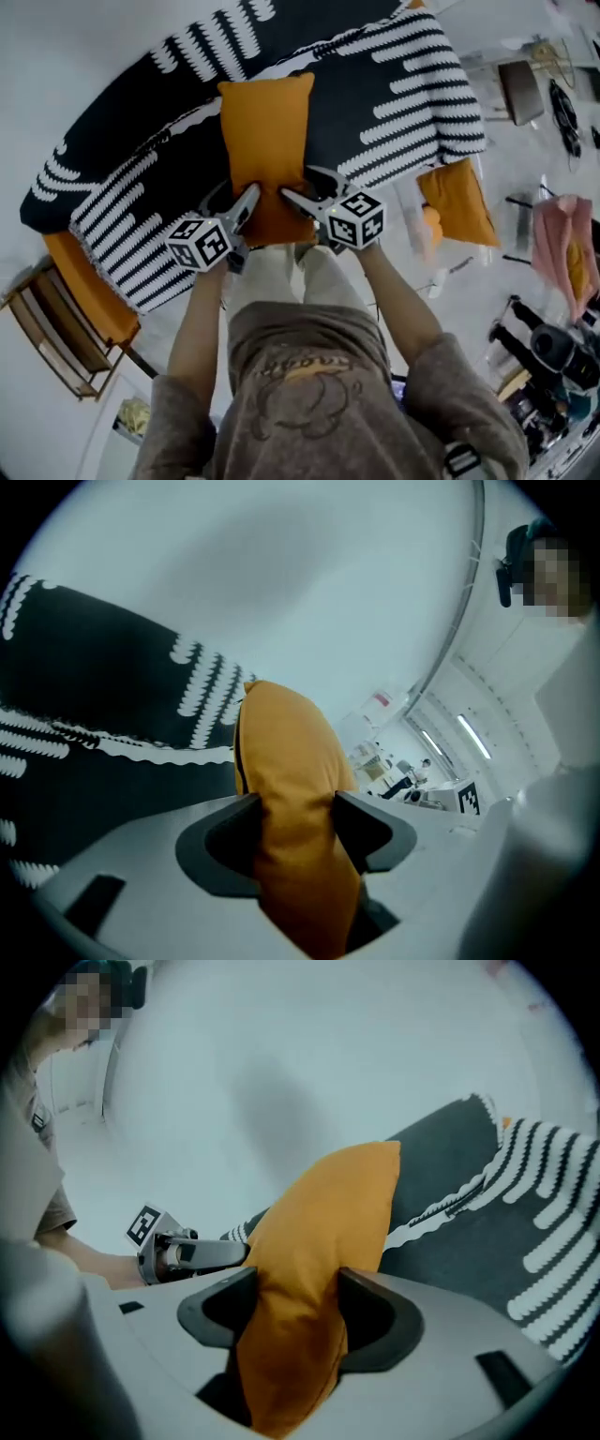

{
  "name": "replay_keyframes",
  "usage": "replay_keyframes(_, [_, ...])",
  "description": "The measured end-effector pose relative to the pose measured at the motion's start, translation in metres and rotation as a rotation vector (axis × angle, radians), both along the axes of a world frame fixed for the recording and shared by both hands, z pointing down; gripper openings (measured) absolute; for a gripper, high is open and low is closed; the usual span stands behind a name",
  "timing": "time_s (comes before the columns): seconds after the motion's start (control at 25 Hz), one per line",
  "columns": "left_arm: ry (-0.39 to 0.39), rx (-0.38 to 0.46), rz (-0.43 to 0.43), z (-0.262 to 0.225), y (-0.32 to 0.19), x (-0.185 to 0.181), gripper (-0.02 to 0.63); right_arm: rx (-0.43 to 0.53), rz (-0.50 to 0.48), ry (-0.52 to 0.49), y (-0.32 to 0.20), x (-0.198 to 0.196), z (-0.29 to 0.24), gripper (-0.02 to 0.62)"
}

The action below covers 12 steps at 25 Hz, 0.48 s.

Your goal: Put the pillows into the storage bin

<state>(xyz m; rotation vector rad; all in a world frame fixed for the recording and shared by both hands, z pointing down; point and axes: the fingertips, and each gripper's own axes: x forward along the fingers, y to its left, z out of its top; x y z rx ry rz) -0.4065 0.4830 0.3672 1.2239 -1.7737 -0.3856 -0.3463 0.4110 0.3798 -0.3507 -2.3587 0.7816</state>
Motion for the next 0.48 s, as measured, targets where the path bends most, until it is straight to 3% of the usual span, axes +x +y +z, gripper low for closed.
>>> replay_keyframes(0.2, [-0.022,0.079,0.169,-0.074,-0.103,0.093,0.245,0.087,0.212,-0.074,-0.093,0.104,-0.08,0.272])
replay_keyframes(0.48, [-0.029,0.14,0.45,-0.135,-0.219,0.271,0.245,0.141,0.533,-0.12,-0.189,0.299,-0.146,0.267])
